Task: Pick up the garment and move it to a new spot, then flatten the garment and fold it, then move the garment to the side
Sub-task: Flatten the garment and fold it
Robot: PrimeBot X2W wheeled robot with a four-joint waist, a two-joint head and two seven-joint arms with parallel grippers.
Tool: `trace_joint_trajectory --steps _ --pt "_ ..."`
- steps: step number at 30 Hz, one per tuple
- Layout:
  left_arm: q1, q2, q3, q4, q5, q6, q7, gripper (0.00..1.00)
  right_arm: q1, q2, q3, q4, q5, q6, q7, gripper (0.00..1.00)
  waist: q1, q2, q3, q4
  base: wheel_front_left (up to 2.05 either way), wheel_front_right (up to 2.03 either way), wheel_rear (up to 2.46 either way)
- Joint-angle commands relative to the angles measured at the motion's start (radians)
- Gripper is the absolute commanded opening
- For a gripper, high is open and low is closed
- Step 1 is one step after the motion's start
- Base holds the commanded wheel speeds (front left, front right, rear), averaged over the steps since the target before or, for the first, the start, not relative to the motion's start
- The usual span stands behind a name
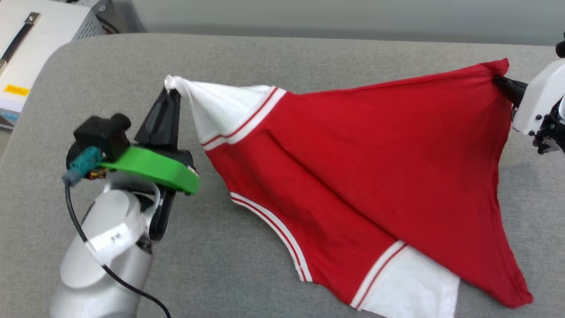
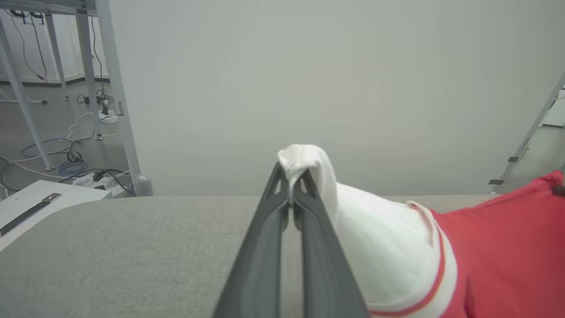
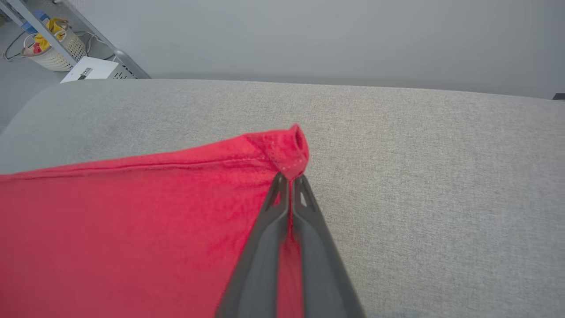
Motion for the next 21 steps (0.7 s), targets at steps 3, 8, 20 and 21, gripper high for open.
trace_joint_trajectory --steps 3,8,20,21 --pt "-0.129 0.020 0.018 0.083 -0.023 -0.026 0.026 0.00 -0.051 0.027 -0.008 0.042 -0.033 0.000 -0.045 0.00 -0.0001 0.0000 -0.077 -0.076 0.00 0.00 0.00" --pt "-0.420 0.030 0.022 0.299 -0.032 -0.054 0.090 0.00 -0.208 0.073 -0.055 0.142 -0.122 0.000 -0.143 0.00 -0.0001 0.0000 -0.066 -0.115 0.00 0.00 0.00" --pt "-0.957 0.042 0.007 0.543 0.042 -0.025 0.124 0.00 -0.592 0.085 -0.138 0.269 -0.290 0.000 -0.292 0.00 -0.0001 0.0000 0.150 -0.138 0.00 0.00 0.00" --pt "-0.990 0.043 0.004 0.552 0.048 -0.023 0.124 0.00 -0.618 0.084 -0.139 0.268 -0.298 0.000 -0.296 0.00 -0.0001 0.0000 0.173 -0.137 0.00 0.00 0.00"
